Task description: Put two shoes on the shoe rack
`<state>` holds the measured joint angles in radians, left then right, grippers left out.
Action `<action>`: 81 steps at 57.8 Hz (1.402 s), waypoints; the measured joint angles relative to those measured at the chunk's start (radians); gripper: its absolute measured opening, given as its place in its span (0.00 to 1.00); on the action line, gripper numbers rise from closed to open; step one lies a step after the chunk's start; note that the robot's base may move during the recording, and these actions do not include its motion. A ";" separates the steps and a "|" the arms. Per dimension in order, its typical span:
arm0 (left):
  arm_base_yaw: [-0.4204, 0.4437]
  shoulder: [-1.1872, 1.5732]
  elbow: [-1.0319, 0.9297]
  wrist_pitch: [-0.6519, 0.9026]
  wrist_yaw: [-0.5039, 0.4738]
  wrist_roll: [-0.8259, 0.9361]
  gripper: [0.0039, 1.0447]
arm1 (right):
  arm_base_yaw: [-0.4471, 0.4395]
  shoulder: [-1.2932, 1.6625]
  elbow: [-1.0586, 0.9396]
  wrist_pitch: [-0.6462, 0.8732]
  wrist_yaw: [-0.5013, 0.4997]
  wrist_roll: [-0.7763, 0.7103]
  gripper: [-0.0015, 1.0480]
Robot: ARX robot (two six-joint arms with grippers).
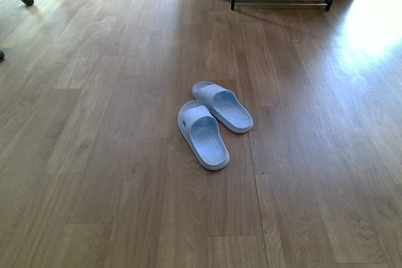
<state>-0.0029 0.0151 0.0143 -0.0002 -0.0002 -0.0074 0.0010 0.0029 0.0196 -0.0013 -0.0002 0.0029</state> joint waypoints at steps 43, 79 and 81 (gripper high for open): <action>0.000 0.000 0.000 0.000 0.001 0.000 0.91 | 0.000 0.000 0.000 0.000 0.003 0.000 0.91; 0.000 0.000 0.000 0.000 0.001 0.000 0.91 | 0.000 0.000 0.000 0.000 0.002 0.000 0.91; 0.000 0.000 0.000 0.000 0.002 0.000 0.91 | 0.000 0.000 0.000 0.000 0.005 0.000 0.91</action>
<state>-0.0025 0.0151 0.0143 -0.0002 0.0021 -0.0071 0.0010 0.0029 0.0196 -0.0013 0.0044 0.0032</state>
